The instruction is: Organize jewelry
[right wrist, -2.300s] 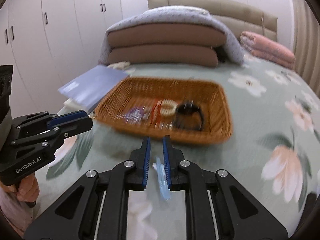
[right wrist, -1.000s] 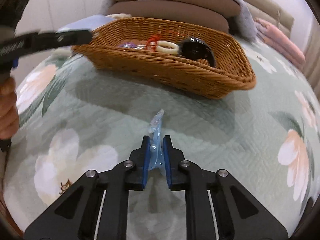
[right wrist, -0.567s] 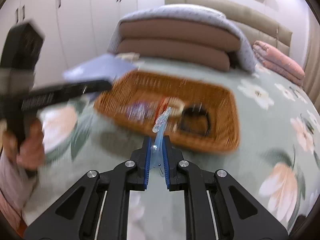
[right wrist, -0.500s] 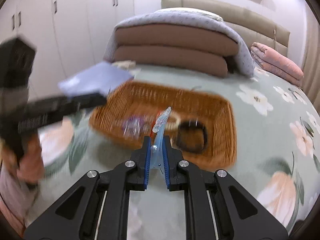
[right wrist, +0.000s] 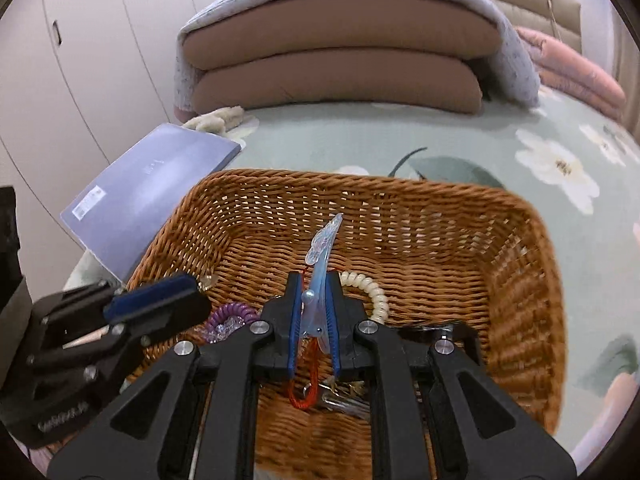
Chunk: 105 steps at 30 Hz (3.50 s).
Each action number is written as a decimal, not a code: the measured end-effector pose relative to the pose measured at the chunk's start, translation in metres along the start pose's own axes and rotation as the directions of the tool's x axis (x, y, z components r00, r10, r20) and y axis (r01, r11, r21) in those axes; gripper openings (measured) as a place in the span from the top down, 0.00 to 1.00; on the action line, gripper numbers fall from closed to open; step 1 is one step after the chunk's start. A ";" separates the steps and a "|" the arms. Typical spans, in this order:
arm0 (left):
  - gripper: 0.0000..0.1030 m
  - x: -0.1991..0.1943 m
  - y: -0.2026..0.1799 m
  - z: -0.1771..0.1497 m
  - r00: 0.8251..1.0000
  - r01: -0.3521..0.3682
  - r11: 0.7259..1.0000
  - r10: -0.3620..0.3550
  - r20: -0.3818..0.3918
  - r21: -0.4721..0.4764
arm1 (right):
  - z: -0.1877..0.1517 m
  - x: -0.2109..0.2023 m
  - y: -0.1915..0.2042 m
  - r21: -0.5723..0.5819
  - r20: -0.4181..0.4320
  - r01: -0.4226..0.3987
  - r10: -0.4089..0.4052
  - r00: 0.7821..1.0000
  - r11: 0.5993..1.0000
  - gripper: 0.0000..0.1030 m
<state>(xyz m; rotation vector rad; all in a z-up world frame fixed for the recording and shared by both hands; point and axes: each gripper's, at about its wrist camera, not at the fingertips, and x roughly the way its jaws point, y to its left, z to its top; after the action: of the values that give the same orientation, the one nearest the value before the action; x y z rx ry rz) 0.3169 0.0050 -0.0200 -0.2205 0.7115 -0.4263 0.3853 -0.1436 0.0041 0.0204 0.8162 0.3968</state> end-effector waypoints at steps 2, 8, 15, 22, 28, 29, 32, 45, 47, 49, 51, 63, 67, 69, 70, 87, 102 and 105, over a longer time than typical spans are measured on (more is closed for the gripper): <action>0.85 0.000 -0.002 -0.001 1.000 -0.012 1.000 0.012 0.003 0.012 | -0.004 0.003 -0.004 0.018 0.006 -0.007 0.006 1.000 1.000 0.89; 0.41 -0.014 -0.015 -0.004 0.999 -0.030 0.999 0.028 0.042 0.044 | -0.023 -0.031 0.002 -0.004 0.081 0.014 -0.014 0.997 1.000 0.88; 0.41 -0.057 -0.027 -0.013 0.996 -0.034 0.999 0.032 0.088 0.026 | -0.065 -0.097 0.000 0.017 0.143 0.008 -0.010 0.990 1.000 0.38; 0.40 -0.129 -0.072 -0.063 0.988 -0.060 0.993 0.045 0.144 0.101 | -0.125 -0.179 0.018 -0.003 0.218 0.122 -0.119 0.969 0.993 0.06; 0.30 -0.168 -0.089 -0.107 0.982 -0.104 0.993 0.093 0.166 0.060 | -0.171 -0.235 0.053 -0.028 0.332 0.372 -0.342 0.879 0.928 0.00; 0.29 -0.173 -0.088 -0.114 0.980 -0.099 0.995 0.091 0.176 0.035 | -0.177 -0.239 0.058 -0.026 0.335 0.408 -0.377 0.863 0.912 0.00; 0.28 -0.184 -0.083 -0.132 0.971 -0.109 0.994 0.113 0.209 -0.030 | -0.197 -0.247 0.065 -0.007 0.352 0.470 -0.438 0.827 0.882 0.00; 0.28 -0.172 -0.109 -0.156 0.937 -0.298 0.953 0.279 0.211 0.062 | -0.227 -0.234 0.054 0.004 0.308 0.400 -0.382 0.872 0.916 0.00; 0.28 -0.170 -0.112 -0.158 0.936 -0.305 0.949 0.285 0.209 0.075 | -0.228 -0.233 0.052 0.006 0.305 0.402 -0.384 0.871 0.916 0.00; 0.28 -0.170 -0.115 -0.159 0.937 -0.303 0.950 0.280 0.209 0.083 | -0.227 -0.232 0.049 0.011 0.304 0.395 -0.379 0.874 0.919 0.00; 0.28 -0.170 -0.119 -0.161 0.936 -0.307 0.947 0.283 0.211 0.092 | -0.226 -0.230 0.048 0.013 0.301 0.388 -0.374 0.878 0.922 0.00; 0.28 -0.167 -0.131 -0.166 0.920 -0.359 0.924 0.328 0.213 0.131 | -0.228 -0.229 0.045 0.011 0.317 0.382 -0.365 0.875 0.924 0.00; 0.28 -0.167 -0.132 -0.166 0.921 -0.358 0.924 0.327 0.211 0.131 | -0.228 -0.230 0.044 0.014 0.316 0.377 -0.362 0.877 0.926 0.00; 0.28 -0.167 -0.132 -0.166 0.921 -0.360 0.924 0.329 0.210 0.131 | -0.228 -0.229 0.043 0.016 0.315 0.378 -0.364 0.877 0.926 0.00; 0.28 -0.167 -0.132 -0.167 0.921 -0.360 0.924 0.330 0.208 0.128 | -0.228 -0.229 0.042 0.017 0.315 0.377 -0.363 0.877 0.926 0.00; 0.28 -0.168 -0.126 -0.166 0.917 -0.367 0.925 0.341 0.205 0.103 | -0.226 -0.229 0.035 0.042 0.313 0.364 -0.358 0.880 0.930 0.00; 0.28 -0.168 -0.122 -0.165 0.917 -0.368 0.926 0.346 0.200 0.088 | -0.227 -0.225 0.034 0.051 0.305 0.358 -0.356 0.883 0.932 0.00; 0.28 -0.168 -0.121 -0.165 0.916 -0.369 0.925 0.346 0.201 0.088 | -0.227 -0.225 0.034 0.052 0.304 0.357 -0.356 0.884 0.933 0.00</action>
<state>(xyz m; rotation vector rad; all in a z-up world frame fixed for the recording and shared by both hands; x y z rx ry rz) 0.0557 -0.0364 -0.0036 -0.0072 0.5281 -0.0957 0.0735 -0.2218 0.0121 -0.0713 0.4920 0.0413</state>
